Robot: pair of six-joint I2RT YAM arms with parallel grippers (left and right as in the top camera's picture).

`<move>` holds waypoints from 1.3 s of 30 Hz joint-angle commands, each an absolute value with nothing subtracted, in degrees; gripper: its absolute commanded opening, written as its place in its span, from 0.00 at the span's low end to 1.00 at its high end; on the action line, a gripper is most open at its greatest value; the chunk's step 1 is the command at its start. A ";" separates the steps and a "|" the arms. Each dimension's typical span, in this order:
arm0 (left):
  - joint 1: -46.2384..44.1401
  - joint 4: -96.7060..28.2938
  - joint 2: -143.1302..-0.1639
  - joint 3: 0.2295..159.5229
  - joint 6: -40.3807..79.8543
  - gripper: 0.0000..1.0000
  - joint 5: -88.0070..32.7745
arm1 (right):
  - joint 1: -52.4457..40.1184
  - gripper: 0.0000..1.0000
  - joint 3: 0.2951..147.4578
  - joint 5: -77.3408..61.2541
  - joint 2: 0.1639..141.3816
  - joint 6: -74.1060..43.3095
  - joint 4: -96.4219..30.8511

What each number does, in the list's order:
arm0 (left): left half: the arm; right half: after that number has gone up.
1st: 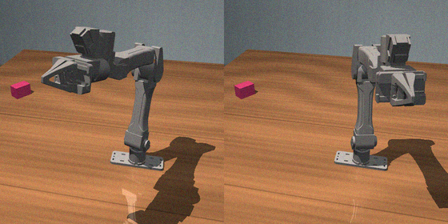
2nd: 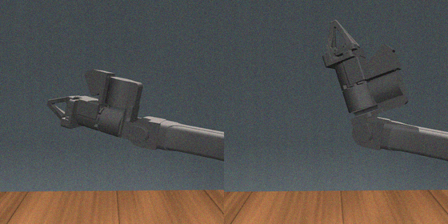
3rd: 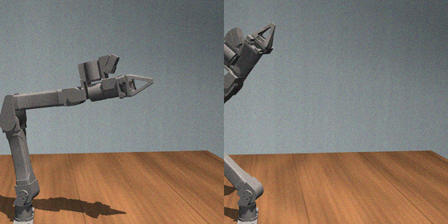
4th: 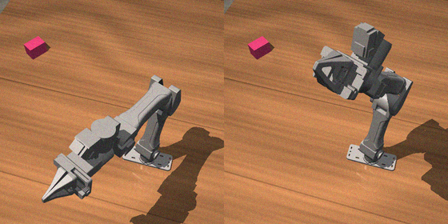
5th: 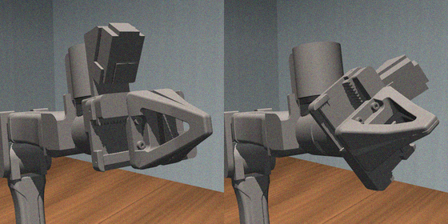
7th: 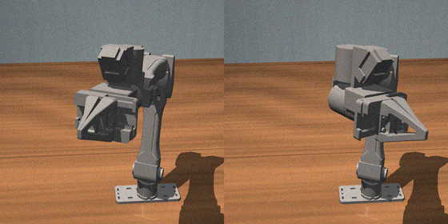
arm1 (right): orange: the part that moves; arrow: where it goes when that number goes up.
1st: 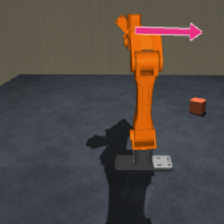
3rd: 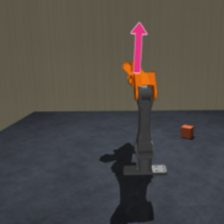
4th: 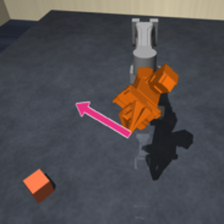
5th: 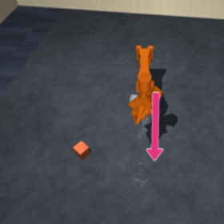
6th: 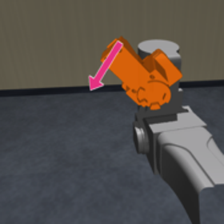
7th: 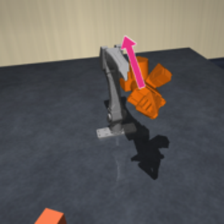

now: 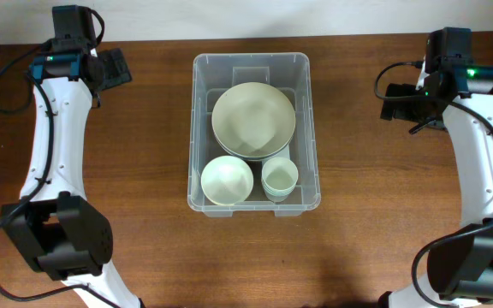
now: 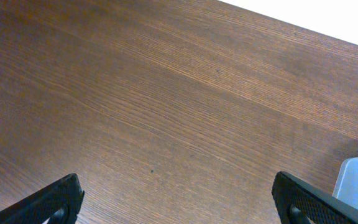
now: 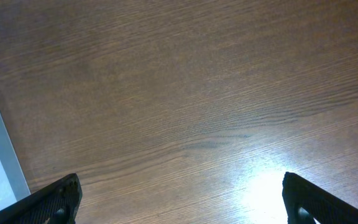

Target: Pack container

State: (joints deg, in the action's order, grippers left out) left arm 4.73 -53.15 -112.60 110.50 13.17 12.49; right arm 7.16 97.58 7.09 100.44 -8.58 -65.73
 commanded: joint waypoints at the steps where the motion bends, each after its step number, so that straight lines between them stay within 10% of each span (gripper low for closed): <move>1: 4.67 -53.21 -110.98 111.61 13.23 1.00 12.71 | 7.53 0.99 97.71 7.79 96.90 -8.64 -65.73; 25: 4.67 -53.21 -110.98 111.61 13.26 0.99 12.71 | -6.35 0.99 93.19 -1.93 32.49 -8.67 -62.11; 33: 4.67 -53.21 -110.98 111.61 13.26 0.99 12.71 | -3.46 0.99 74.19 0.54 14.13 -7.57 -63.35; 39: 4.67 -53.23 -110.98 111.61 13.26 1.00 12.71 | -1.04 0.99 49.87 0.67 8.78 -7.33 -41.54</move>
